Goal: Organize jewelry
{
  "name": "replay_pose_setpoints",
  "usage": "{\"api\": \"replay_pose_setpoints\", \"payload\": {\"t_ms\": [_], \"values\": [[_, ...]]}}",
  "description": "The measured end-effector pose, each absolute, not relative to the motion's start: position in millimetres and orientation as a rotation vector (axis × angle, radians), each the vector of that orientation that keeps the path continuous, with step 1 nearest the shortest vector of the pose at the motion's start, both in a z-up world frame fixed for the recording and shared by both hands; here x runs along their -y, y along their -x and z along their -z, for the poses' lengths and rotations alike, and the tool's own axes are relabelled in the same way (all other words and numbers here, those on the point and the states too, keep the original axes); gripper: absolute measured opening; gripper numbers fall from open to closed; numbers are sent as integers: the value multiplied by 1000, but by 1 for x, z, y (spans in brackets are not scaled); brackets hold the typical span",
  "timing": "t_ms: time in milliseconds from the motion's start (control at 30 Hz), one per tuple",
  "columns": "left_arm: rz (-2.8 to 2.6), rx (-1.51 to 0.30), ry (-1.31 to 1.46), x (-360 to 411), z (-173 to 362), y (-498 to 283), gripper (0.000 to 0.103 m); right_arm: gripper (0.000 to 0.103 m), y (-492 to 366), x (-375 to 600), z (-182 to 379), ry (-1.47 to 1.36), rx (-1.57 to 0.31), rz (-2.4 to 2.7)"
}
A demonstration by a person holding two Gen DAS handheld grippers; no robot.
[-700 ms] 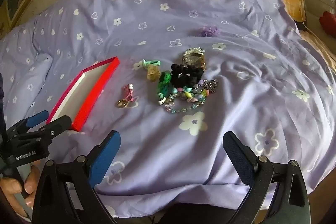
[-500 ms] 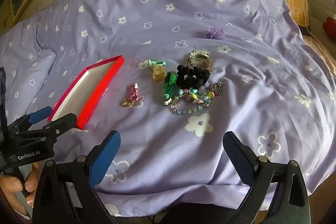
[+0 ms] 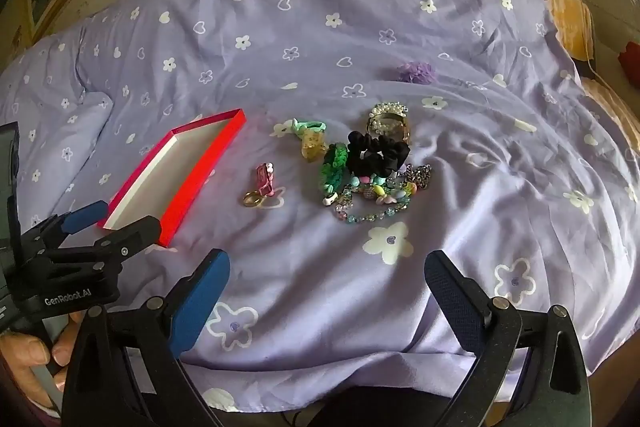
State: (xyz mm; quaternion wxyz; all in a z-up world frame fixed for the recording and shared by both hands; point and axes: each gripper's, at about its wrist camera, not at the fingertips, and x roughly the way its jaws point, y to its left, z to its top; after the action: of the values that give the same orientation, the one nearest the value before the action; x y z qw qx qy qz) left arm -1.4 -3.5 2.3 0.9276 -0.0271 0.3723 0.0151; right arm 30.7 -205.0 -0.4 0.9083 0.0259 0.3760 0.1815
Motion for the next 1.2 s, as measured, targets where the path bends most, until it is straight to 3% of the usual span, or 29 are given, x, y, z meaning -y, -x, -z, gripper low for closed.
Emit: {"api": "replay_pose_setpoints", "payload": {"t_ms": [1200], "values": [[-32,-762,56,8,-3,2,103,99,-29,202,-9,-51,-759,-381]]}}
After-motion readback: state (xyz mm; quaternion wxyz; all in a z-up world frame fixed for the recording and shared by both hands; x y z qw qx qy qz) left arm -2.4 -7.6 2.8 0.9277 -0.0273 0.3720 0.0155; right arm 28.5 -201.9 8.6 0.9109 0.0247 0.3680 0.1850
